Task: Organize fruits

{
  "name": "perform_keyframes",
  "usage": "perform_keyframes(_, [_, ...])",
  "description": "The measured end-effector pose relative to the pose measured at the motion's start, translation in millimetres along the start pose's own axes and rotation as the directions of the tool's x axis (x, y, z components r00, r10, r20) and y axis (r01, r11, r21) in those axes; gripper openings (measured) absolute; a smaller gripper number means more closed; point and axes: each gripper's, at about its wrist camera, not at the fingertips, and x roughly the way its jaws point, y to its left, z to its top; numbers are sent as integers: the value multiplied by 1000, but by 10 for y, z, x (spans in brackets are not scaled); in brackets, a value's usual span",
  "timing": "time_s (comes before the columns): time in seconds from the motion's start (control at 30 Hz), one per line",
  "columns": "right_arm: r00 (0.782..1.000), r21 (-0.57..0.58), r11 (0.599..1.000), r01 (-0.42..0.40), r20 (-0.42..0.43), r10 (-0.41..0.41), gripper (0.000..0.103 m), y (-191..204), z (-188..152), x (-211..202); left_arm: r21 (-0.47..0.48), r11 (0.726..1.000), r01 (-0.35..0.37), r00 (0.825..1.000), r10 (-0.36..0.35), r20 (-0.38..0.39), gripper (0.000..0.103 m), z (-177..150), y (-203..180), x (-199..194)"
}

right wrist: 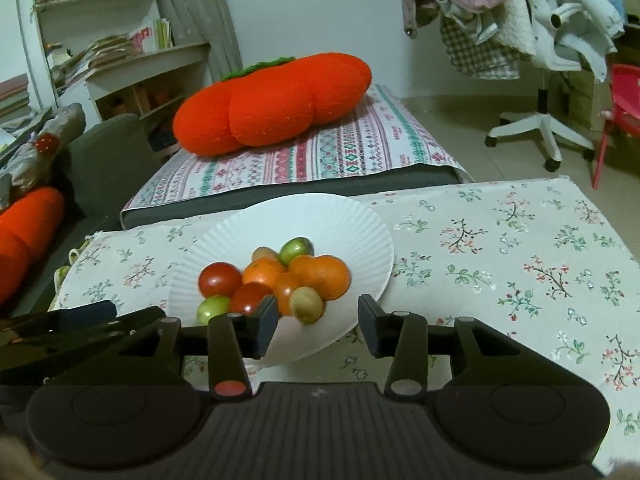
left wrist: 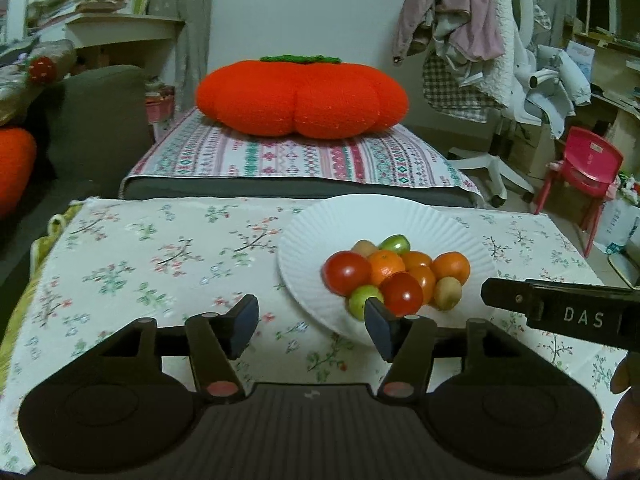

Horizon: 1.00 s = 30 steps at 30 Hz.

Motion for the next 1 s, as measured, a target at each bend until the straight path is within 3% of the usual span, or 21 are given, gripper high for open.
perform_keyframes(0.23, [1000,13,1000,1,17,-1,48,78,-76,-196,-31,999,-40,999,39,-1,57,-131,103,-231])
perform_keyframes(1.0, [993,-13,1000,-6,115,7,55,303,-637,-1011,-38,999,-38,997,41,69,57,-577,-93,-971])
